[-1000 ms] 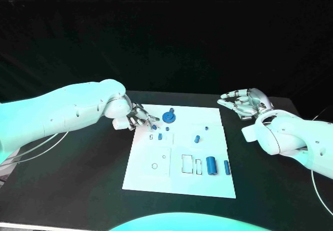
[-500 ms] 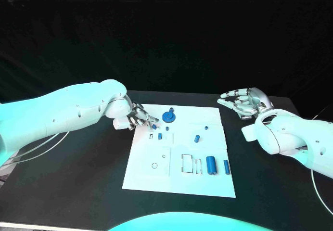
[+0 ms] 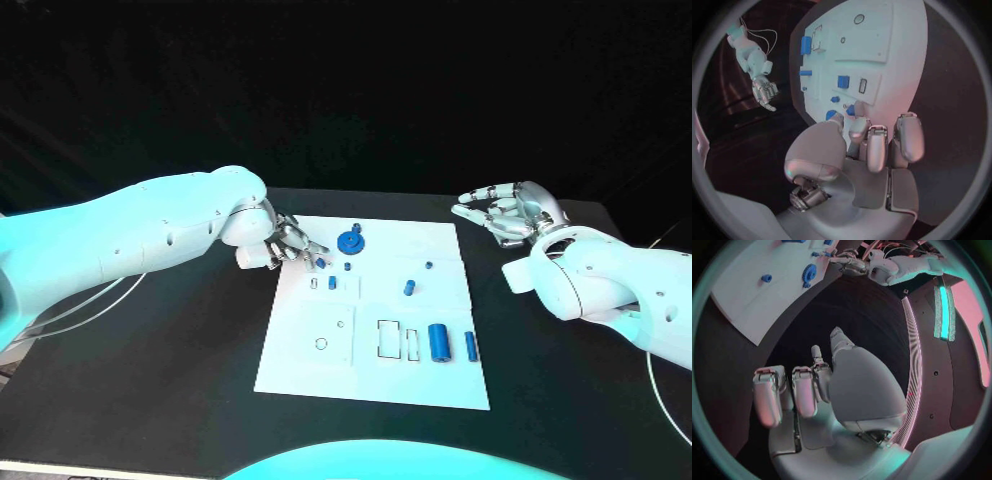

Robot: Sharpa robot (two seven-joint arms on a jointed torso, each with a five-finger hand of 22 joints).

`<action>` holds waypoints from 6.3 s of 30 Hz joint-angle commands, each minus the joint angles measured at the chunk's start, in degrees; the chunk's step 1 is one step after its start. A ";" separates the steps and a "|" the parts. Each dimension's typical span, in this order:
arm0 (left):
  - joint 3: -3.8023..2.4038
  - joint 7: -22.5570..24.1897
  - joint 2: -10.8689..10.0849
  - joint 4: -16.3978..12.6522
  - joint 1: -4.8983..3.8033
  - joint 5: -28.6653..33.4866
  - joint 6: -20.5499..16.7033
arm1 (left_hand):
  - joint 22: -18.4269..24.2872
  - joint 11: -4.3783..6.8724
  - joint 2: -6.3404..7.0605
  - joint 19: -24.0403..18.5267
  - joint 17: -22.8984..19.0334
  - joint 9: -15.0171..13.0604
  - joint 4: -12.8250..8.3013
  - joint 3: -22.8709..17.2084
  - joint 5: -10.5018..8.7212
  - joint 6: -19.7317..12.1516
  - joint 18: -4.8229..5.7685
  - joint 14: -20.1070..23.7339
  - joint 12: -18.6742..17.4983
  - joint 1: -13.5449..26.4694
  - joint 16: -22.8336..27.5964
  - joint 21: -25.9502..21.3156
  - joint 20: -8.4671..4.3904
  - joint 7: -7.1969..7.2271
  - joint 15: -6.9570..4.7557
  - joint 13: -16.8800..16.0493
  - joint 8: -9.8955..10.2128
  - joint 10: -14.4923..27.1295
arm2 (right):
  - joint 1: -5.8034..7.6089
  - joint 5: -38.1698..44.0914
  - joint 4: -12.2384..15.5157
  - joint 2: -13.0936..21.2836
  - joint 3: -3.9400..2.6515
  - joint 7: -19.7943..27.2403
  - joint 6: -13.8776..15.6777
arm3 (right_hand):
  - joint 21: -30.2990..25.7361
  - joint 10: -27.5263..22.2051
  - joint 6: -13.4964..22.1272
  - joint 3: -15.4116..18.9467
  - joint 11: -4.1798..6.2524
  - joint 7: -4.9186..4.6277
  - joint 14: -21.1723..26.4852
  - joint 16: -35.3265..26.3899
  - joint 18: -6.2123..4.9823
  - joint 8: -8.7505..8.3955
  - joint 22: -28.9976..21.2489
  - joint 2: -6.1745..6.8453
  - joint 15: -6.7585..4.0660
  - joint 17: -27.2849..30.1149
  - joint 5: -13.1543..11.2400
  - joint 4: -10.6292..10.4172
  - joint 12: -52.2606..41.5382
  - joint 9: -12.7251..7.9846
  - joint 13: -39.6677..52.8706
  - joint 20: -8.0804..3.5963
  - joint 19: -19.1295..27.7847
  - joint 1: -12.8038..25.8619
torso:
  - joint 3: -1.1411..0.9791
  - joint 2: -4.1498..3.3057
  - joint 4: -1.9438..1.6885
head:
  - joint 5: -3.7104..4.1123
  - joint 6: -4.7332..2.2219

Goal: Assemble the parts on the task board

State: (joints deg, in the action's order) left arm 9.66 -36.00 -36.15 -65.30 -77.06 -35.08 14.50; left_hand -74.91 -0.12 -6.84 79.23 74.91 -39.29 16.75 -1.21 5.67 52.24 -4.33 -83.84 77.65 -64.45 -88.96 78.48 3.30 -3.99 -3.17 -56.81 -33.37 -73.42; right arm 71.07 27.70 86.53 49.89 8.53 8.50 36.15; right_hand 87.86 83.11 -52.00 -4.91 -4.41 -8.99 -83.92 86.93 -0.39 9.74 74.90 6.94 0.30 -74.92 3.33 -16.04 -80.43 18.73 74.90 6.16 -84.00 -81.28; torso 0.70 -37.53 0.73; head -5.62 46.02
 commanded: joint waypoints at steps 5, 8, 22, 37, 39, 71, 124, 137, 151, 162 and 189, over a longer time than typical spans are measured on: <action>-0.04 0.01 0.56 0.13 0.08 -0.98 -0.91 | -2.91 0.07 0.20 -0.39 9.88 -0.07 0.06 -0.31 0.02 0.30 0.48 -4.59 -0.26 -0.28 0.12 -0.20 0.11 0.00 0.05 0.12 0.25 0.20 | 0.01 0.56 0.14 -0.01 -0.01 0.48 -0.21 | -0.17 0.07 0.54 0.34 0.14 -0.12 -4.49 -0.30 -0.16 0.36 14.15 0.11 -0.27 -9.01 0.11 -0.05 0.12 0.10 7.90 -0.12 -4.93 -0.17 | 0.01 -0.01 0.01 | -0.07 0.01; -0.04 -0.01 0.78 0.37 0.17 -1.20 -0.83 | -2.87 0.07 0.33 -0.43 9.84 -0.09 0.04 -0.38 -0.04 0.32 0.47 -4.58 -0.28 -0.27 0.13 -0.24 0.11 0.00 0.06 0.10 0.27 0.20 | 0.01 0.56 0.16 -0.02 -0.01 0.48 -0.24 | -0.17 0.07 0.54 0.34 0.14 -0.12 -4.49 -0.30 -0.16 0.36 14.15 0.11 -0.27 -9.01 0.11 -0.05 0.12 0.10 7.90 -0.12 -4.93 -0.17 | 0.01 -0.01 0.04 | -0.05 0.00; -0.07 -0.08 1.24 0.86 0.62 -2.12 -0.61 | -2.69 0.06 0.69 -0.61 9.65 -0.14 -0.01 -0.80 -0.12 0.31 0.41 -4.52 -0.41 -0.44 0.19 -0.43 0.11 -0.01 0.07 0.18 0.40 0.31 | 0.01 0.56 0.19 -0.02 -0.01 0.52 -0.25 | -0.17 0.07 0.54 0.34 0.14 -0.12 -4.49 -0.30 -0.16 0.36 14.15 0.11 -0.27 -9.01 0.11 -0.05 0.12 0.10 7.90 -0.12 -4.93 -0.17 | 0.00 0.02 0.05 | 0.14 0.10; -0.08 -0.02 1.42 0.86 0.70 -2.67 -1.46 | -2.58 0.03 1.28 -0.77 9.58 -0.33 -0.06 -2.65 -0.17 0.30 0.37 -4.48 -0.71 -1.10 0.27 -0.58 0.14 -0.04 0.10 0.19 0.75 0.50 | 0.01 0.56 0.16 -0.07 -0.01 0.53 -0.29 | -0.17 0.07 0.54 0.34 0.14 -0.12 -4.49 -0.30 -0.16 0.36 14.15 0.11 -0.27 -9.01 0.11 -0.05 0.12 0.10 7.90 -0.12 -4.93 -0.17 | 0.02 0.01 0.00 | 0.22 0.09; -0.08 -0.03 1.46 0.86 0.71 -2.71 -1.38 | -2.60 0.03 2.24 -0.77 9.63 -0.45 -0.09 -3.93 -0.20 0.31 0.37 -4.49 -0.83 -1.79 0.29 -0.58 0.15 -0.07 0.11 -0.01 1.00 0.50 | 0.01 0.56 0.16 -0.09 -0.01 0.53 -0.30 | -0.17 0.07 0.54 0.34 0.14 -0.12 -4.49 -0.30 -0.16 0.36 14.15 0.11 -0.27 -9.01 0.11 -0.05 0.12 0.10 7.90 -0.12 -4.93 -0.17 | 0.03 0.00 -0.02 | 0.21 0.10; -0.10 0.09 1.30 0.37 0.73 -2.88 -2.34 | -2.38 0.01 9.15 -1.27 9.74 -1.86 -0.45 -18.76 -0.34 0.57 0.24 -4.46 -2.05 -4.40 0.57 -1.06 0.24 -0.08 0.12 -0.90 2.39 0.79 | 0.01 0.56 0.01 -0.29 -0.01 0.51 -0.41 | -0.17 0.07 0.54 0.34 0.14 -0.12 -4.49 -0.30 -0.16 0.36 14.15 0.11 -0.27 -9.01 0.11 -0.05 0.12 0.10 7.90 -0.12 -4.93 -0.17 | 0.00 -0.01 -0.02 | 0.16 0.40; -0.15 0.37 1.00 -0.08 0.74 -1.64 -3.39 | -2.58 -0.21 15.86 -1.67 10.07 -7.17 -13.38 -46.18 1.05 -1.00 0.15 -4.47 -3.58 -5.64 0.87 -1.36 0.18 -0.62 0.28 -2.65 0.85 0.18 | 0.01 0.59 -0.07 -0.32 -0.01 0.44 -0.45 | -0.17 0.11 0.60 0.44 0.16 -0.10 -4.49 -0.34 -0.16 0.52 14.15 0.05 -0.29 -8.98 0.10 -0.09 0.09 0.13 7.91 -0.14 -4.94 -0.14 | 0.02 0.01 -0.05 | 0.10 0.73; -0.71 3.37 -1.18 -1.68 0.76 2.54 -5.83 | -3.25 0.28 16.09 -1.71 11.26 -9.05 -19.01 -53.11 9.18 0.65 0.15 -4.95 -2.28 1.48 0.45 -0.67 -0.05 -0.03 -0.08 -5.50 -0.99 -2.05 | 0.00 0.59 -0.26 -0.43 -0.01 0.52 -0.50 | -0.17 0.11 0.60 0.44 0.16 -0.10 -4.49 -0.34 -0.16 0.52 14.15 0.05 -0.29 -8.98 0.10 -0.09 0.09 0.13 7.91 -0.14 -4.94 -0.14 | 0.10 0.11 -0.12 | -0.08 0.65; -2.70 7.22 -6.45 -7.68 0.71 -2.20 3.39 | -4.50 1.23 17.05 -0.66 13.38 -8.98 -21.68 -53.43 16.70 2.93 0.47 -5.66 -1.49 3.75 -0.37 0.69 -0.72 1.00 -0.87 -7.27 -1.09 -3.89 | -0.10 0.59 -0.51 -0.36 -0.01 0.68 -0.56 | -0.19 0.12 0.60 0.46 0.17 -0.09 -4.50 -0.34 -0.16 0.59 14.15 0.02 -0.29 -8.99 0.11 -0.09 0.09 0.14 7.91 -0.15 -4.93 -0.16 | 0.02 0.22 -0.23 | -0.51 0.53; -2.87 6.56 -5.49 -8.30 0.74 -16.08 7.51 | -4.87 1.44 17.26 -0.30 13.75 -8.78 -22.05 -53.21 18.07 3.48 0.58 -5.77 -1.45 3.83 -0.52 1.09 -0.90 1.18 -1.06 -7.51 -0.80 -4.22 | -0.22 0.59 -0.50 -0.44 -0.01 0.76 -0.59 | -0.25 0.07 0.61 0.47 0.17 -0.09 -4.48 -0.37 -0.17 0.61 14.13 0.02 -0.30 -8.94 0.11 -0.08 0.15 0.15 7.86 -0.15 -4.91 -0.17 | -0.03 0.13 -0.11 | -0.86 0.56; -2.28 3.64 -0.87 -6.02 0.76 -20.59 11.07 | -5.08 1.58 17.52 -0.09 13.89 -8.64 -22.44 -52.87 20.54 4.09 0.63 -5.82 -0.69 3.98 -0.57 1.33 -1.15 1.28 -1.23 -9.02 -0.52 -5.07 | -0.24 0.59 -0.43 -0.65 -0.01 0.85 -0.54 | -0.25 0.05 0.62 0.47 0.17 -0.09 -4.48 -0.39 -0.17 0.62 14.12 0.02 -0.30 -8.91 0.11 -0.07 0.19 0.15 7.83 -0.15 -4.90 -0.19 | 0.00 0.14 -0.17 | -0.94 1.13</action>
State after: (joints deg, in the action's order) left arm 7.39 -31.88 -37.15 -71.19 -76.29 -55.32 23.57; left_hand -74.91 1.52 11.00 78.94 74.90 -47.95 6.54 -42.20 25.82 55.74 -4.34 -84.05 76.75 -60.32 -89.35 79.60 2.36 -2.98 -3.99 -65.75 -34.26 -78.14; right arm 70.86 27.78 86.04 49.30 8.53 8.65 36.12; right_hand 87.86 83.12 -51.80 -4.75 -4.41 -9.19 -83.92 86.93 -0.39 10.19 74.95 6.94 0.29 -74.91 3.33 -16.20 -80.42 18.82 74.91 6.16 -84.00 -81.28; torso 0.68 -37.42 0.61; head -6.53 47.09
